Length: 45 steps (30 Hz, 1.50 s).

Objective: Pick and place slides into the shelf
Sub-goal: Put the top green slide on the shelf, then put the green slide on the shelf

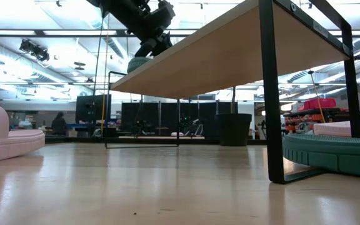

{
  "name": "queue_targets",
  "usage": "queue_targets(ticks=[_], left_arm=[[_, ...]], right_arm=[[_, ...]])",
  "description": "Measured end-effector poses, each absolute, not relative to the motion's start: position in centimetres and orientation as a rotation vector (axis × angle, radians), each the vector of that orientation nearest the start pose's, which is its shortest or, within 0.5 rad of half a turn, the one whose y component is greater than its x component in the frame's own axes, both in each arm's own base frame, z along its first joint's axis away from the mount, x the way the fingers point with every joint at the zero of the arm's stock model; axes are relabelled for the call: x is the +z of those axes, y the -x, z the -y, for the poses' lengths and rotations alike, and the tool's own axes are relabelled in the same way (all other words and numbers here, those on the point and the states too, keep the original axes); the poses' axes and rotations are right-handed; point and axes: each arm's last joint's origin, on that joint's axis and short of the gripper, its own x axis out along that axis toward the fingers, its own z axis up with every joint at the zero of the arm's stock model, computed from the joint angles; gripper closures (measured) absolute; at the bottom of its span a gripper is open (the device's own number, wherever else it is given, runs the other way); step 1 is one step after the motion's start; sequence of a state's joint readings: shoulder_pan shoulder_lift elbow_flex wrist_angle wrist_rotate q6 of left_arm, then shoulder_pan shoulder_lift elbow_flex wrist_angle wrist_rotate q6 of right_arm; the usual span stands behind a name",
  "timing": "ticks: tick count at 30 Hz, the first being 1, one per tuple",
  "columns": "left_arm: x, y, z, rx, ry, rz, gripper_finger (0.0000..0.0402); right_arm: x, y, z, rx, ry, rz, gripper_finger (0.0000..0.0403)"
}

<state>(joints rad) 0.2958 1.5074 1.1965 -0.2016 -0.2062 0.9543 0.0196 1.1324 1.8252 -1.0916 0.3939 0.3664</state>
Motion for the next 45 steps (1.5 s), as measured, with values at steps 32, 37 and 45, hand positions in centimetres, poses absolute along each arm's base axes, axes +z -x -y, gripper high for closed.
queue_targets(ticks=[32, 37, 45], left_arm=[[29.7, -31.5, -11.1, 0.222, -0.762, -0.767, 0.0260], [31.1, -30.6, -10.5, 0.275, -0.745, -0.735, 0.0244], [34.2, -27.2, -9.2, 0.384, -0.451, -0.643, 0.0249]], right_arm=[[50.8, -14.5, 0.8, -0.432, -0.285, -0.319, 0.0205], [50.7, -14.4, 0.8, -0.428, -0.285, -0.333, 0.0205], [49.7, -13.4, 0.6, -0.392, -0.375, -0.452, 0.0205]])
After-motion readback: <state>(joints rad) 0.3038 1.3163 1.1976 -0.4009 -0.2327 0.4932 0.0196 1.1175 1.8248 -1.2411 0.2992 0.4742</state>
